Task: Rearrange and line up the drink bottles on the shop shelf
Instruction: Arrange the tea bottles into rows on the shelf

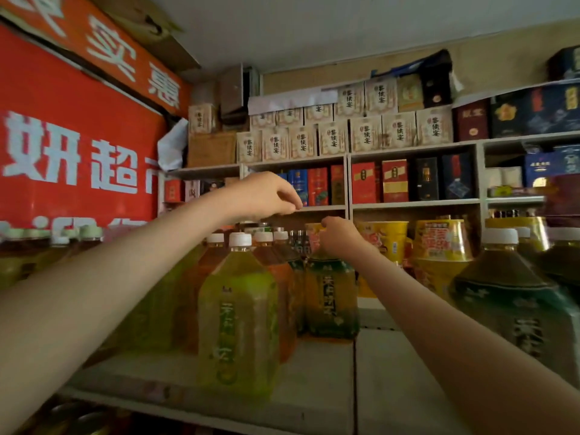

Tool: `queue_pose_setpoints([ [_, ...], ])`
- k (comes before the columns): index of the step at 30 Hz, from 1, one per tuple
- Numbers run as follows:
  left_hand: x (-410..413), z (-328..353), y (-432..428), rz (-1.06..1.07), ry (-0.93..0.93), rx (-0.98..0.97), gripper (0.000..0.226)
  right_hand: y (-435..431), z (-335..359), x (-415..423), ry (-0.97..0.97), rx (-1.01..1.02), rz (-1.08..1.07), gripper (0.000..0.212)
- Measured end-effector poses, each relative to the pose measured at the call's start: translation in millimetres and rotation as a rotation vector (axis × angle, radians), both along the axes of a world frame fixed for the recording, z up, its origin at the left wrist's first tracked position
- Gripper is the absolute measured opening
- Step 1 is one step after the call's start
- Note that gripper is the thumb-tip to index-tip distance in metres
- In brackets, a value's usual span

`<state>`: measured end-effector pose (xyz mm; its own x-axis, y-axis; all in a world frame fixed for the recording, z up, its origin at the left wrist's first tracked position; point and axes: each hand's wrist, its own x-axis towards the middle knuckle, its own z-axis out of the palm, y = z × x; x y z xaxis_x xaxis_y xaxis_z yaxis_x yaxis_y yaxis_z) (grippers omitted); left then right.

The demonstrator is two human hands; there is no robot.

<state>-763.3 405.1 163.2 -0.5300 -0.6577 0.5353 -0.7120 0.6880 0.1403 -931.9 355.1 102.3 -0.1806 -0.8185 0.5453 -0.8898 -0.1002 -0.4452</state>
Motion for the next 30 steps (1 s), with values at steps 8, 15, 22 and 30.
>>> queue_pose_setpoints([
  [8, -7.5, 11.7, -85.2, 0.126, -0.362, 0.123, 0.030, -31.6, 13.6, -4.2, 0.193, 0.202, -0.115, 0.030],
  [15, -27.9, 1.4, -142.3, 0.251, -0.521, 0.253, 0.036, -34.8, 21.8, -8.3, 0.201, 0.256, -0.142, 0.034],
  [22, -27.9, 1.8, -144.4, 0.131, -0.517, 0.080, 0.030, -6.9, 42.0, -20.6, 0.026, 0.345, -0.158, 0.018],
  [30, -53.3, 11.9, -125.2, -0.033, -0.368, 0.133, 0.022, 49.3, 70.9, -46.0, 0.071, 0.407, -0.167, 0.013],
])
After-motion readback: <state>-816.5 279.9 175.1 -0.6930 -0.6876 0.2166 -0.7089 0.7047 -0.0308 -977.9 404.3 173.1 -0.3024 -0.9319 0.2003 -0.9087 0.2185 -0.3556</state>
